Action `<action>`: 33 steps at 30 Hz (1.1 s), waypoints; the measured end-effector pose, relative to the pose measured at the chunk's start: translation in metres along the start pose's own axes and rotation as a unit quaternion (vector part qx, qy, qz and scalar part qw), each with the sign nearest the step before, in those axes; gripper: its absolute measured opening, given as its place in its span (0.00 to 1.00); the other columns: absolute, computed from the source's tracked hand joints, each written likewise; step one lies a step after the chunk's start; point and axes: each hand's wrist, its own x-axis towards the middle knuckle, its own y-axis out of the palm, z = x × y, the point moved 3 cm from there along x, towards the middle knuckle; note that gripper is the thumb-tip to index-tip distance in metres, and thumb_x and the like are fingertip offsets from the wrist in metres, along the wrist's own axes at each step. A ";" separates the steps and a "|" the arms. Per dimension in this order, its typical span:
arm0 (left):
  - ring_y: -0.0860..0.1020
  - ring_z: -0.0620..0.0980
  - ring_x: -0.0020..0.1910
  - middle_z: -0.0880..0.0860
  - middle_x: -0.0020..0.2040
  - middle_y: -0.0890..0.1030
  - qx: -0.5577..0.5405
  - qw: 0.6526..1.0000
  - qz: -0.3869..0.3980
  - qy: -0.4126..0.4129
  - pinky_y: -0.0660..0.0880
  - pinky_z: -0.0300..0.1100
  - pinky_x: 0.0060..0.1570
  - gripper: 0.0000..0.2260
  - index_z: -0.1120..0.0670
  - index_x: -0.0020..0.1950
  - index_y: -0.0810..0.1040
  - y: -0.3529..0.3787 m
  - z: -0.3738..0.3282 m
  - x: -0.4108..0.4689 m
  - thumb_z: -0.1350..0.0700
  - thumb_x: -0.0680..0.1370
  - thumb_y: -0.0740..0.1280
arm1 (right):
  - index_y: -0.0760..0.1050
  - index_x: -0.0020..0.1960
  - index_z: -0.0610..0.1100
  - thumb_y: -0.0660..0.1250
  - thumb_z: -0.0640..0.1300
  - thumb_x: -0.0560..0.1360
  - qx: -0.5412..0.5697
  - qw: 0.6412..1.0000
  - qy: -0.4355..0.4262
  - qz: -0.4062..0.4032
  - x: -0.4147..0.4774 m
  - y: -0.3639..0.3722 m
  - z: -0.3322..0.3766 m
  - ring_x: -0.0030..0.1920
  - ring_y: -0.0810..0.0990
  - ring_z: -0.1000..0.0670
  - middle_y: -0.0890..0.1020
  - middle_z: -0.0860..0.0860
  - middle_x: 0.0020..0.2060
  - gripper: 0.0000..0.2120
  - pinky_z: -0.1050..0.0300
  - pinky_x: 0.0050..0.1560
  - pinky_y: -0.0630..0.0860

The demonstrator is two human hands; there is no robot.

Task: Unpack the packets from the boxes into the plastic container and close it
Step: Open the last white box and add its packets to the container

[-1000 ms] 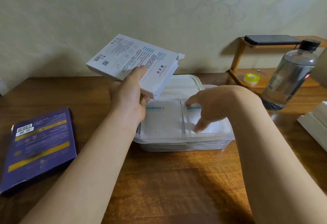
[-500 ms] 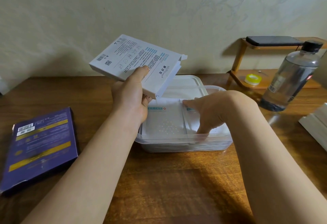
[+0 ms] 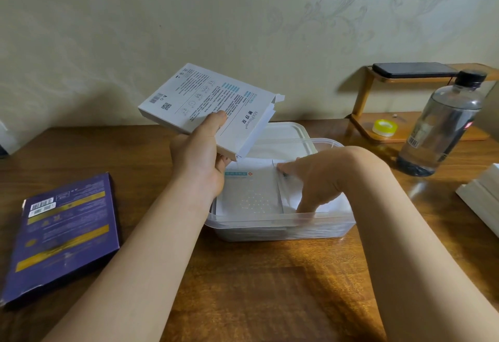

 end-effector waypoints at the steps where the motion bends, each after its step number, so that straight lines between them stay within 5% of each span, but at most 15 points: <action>1: 0.86 0.49 0.50 0.49 0.51 0.88 -0.001 1.000 0.000 0.000 0.83 0.47 0.47 0.09 0.48 0.52 0.80 0.000 0.000 0.000 0.59 0.76 0.75 | 0.52 0.81 0.55 0.74 0.63 0.69 0.039 0.999 -0.008 -0.027 -0.008 -0.007 -0.001 0.74 0.67 0.46 0.66 0.53 0.76 0.48 0.46 0.72 0.66; 3: 0.87 0.51 0.48 0.51 0.49 0.88 -0.011 1.000 0.006 -0.002 0.84 0.47 0.44 0.09 0.49 0.54 0.80 0.000 0.000 0.001 0.60 0.77 0.74 | 0.67 0.75 0.51 0.72 0.63 0.72 0.149 0.981 -0.022 -0.126 -0.023 -0.023 -0.002 0.67 0.74 0.51 0.74 0.53 0.71 0.37 0.52 0.66 0.70; 5: 0.87 0.52 0.46 0.52 0.49 0.88 -0.022 1.000 0.013 -0.002 0.85 0.47 0.43 0.11 0.51 0.57 0.81 0.000 0.000 0.002 0.61 0.77 0.74 | 0.80 0.60 0.42 0.70 0.59 0.75 0.338 0.913 -0.037 -0.225 -0.026 -0.034 0.002 0.48 0.83 0.51 0.85 0.45 0.54 0.23 0.54 0.52 0.78; 9: 0.87 0.50 0.43 0.52 0.50 0.88 -0.029 0.999 0.018 0.004 0.84 0.44 0.38 0.12 0.50 0.60 0.80 -0.001 0.000 0.003 0.61 0.78 0.73 | 0.81 0.48 0.39 0.69 0.49 0.79 0.609 0.760 -0.056 -0.217 -0.017 -0.034 0.016 0.37 0.86 0.47 0.86 0.45 0.41 0.13 0.53 0.39 0.84; 15: 0.87 0.50 0.42 0.52 0.49 0.88 -0.037 0.998 0.041 0.001 0.84 0.46 0.43 0.12 0.50 0.60 0.81 0.002 -0.002 0.004 0.60 0.78 0.73 | 0.80 0.49 0.36 0.70 0.39 0.78 0.731 0.652 -0.070 -0.188 -0.005 -0.030 0.026 0.33 0.84 0.46 0.82 0.43 0.40 0.06 0.56 0.32 0.79; 22: 0.86 0.52 0.45 0.52 0.49 0.88 -0.025 0.998 0.065 0.004 0.82 0.48 0.44 0.08 0.48 0.55 0.82 0.003 0.000 0.002 0.58 0.79 0.72 | 0.81 0.49 0.40 0.68 0.37 0.78 0.748 0.623 -0.057 -0.222 -0.004 -0.030 0.030 0.34 0.83 0.49 0.84 0.47 0.40 0.04 0.59 0.30 0.77; 28: 0.85 0.61 0.57 0.57 0.54 0.87 -0.054 0.995 0.087 -0.006 0.79 0.63 0.60 0.08 0.49 0.56 0.81 0.008 -0.001 -0.001 0.57 0.77 0.74 | 0.80 0.42 0.40 0.71 0.37 0.75 0.759 0.603 -0.028 -0.242 -0.004 -0.032 0.028 0.31 0.77 0.51 0.77 0.48 0.34 0.03 0.60 0.28 0.71; 33: 0.85 0.55 0.46 0.56 0.51 0.87 -0.058 0.993 0.102 -0.007 0.81 0.54 0.51 0.08 0.50 0.54 0.82 0.009 -0.001 -0.001 0.59 0.77 0.74 | 0.80 0.44 0.38 0.74 0.38 0.72 0.794 0.556 -0.033 -0.242 0.003 -0.030 0.030 0.28 0.68 0.51 0.70 0.48 0.31 0.04 0.60 0.25 0.64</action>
